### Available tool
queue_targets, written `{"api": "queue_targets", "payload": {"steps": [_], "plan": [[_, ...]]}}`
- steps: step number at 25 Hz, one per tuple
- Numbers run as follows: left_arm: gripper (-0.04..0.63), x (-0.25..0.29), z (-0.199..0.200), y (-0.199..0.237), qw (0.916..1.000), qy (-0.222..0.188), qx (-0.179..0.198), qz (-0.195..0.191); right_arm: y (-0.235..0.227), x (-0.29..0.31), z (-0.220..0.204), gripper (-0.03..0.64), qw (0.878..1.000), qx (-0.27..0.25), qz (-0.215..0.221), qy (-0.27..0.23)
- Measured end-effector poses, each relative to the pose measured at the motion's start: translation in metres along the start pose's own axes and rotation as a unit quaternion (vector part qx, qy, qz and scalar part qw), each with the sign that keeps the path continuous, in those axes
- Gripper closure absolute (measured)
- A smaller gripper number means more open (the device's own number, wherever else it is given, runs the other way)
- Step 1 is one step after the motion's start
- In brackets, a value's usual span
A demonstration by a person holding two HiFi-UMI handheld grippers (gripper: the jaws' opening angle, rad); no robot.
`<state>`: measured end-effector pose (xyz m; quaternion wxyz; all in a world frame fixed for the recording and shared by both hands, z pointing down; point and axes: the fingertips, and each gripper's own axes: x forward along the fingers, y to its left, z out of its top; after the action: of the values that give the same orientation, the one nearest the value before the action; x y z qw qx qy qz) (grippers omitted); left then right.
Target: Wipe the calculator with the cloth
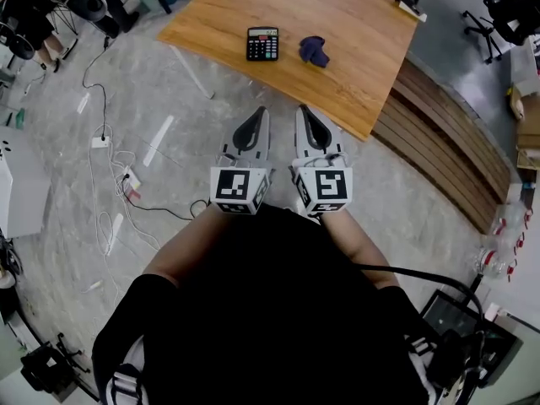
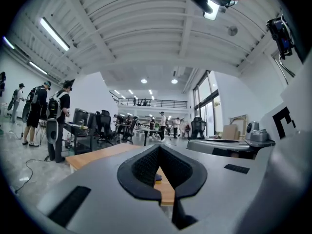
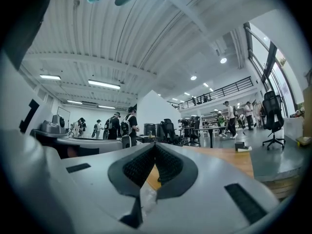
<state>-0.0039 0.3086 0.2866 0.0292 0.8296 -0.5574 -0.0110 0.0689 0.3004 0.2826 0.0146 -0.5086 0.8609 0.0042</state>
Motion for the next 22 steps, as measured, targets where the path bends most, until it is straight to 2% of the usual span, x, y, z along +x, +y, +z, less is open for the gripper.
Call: {"api": "queue_targets", "payload": {"steps": [5,12,18,22], "plan": [[0.589,0.011,-0.01,-0.001,0.9998,0.012,-0.01,0.012,-0.016,0.006,-0.01,0.603,1.0,0.006,-0.002,0.013],[0.589,0.058,-0.037,0.035,0.9985,0.036,-0.037,0.018,-0.04,0.054,-0.041,0.601,0.999,0.002,-0.029,0.04],[0.589,0.124,-0.058,0.078,0.9973,0.052,-0.052,0.0,-0.061,0.124,-0.07,0.601,0.996,-0.006,-0.04,0.082],[0.589,0.179,-0.066,0.116,0.9964,0.067,-0.05,-0.014,-0.07,0.191,-0.084,0.601,0.996,-0.002,-0.038,0.086]]}}
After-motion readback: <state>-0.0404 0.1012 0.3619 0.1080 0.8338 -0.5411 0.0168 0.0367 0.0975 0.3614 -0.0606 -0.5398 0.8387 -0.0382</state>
